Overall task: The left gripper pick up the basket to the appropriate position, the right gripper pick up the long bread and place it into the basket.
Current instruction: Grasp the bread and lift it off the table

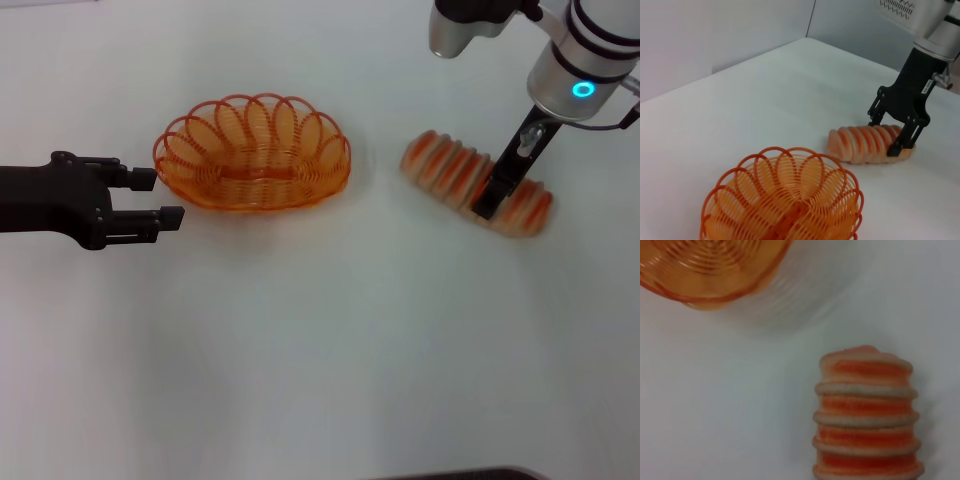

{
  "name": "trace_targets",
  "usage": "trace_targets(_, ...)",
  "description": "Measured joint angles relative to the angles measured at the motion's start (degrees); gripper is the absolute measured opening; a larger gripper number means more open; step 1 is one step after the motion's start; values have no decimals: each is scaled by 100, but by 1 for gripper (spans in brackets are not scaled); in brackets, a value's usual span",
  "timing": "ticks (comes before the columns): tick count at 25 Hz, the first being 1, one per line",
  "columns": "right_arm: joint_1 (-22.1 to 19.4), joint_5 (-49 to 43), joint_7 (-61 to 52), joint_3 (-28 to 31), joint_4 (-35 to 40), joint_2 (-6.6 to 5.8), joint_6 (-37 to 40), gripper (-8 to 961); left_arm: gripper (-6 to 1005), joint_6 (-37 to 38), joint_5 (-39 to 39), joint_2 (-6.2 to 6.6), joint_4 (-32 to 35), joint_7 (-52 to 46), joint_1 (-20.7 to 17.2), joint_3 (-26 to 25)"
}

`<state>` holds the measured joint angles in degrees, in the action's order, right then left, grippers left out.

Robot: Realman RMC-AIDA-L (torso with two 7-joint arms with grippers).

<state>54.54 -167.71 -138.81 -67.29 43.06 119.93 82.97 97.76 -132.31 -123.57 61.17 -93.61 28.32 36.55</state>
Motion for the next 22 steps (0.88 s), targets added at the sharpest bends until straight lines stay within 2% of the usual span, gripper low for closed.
trace_targets(1, -3, 0, -22, -52, 0, 0, -9, 743, 642, 0, 0, 0, 0, 0, 0, 0)
trace_targets(7, -12, 18, -22, -53, 116, 2, 34, 700, 642, 0, -2, 0, 6, 0, 4, -2)
trace_targets(22, 176, -18, 515, 109, 900, -6, 1054, 564, 642, 4, -14, 17, 5, 0, 25, 2)
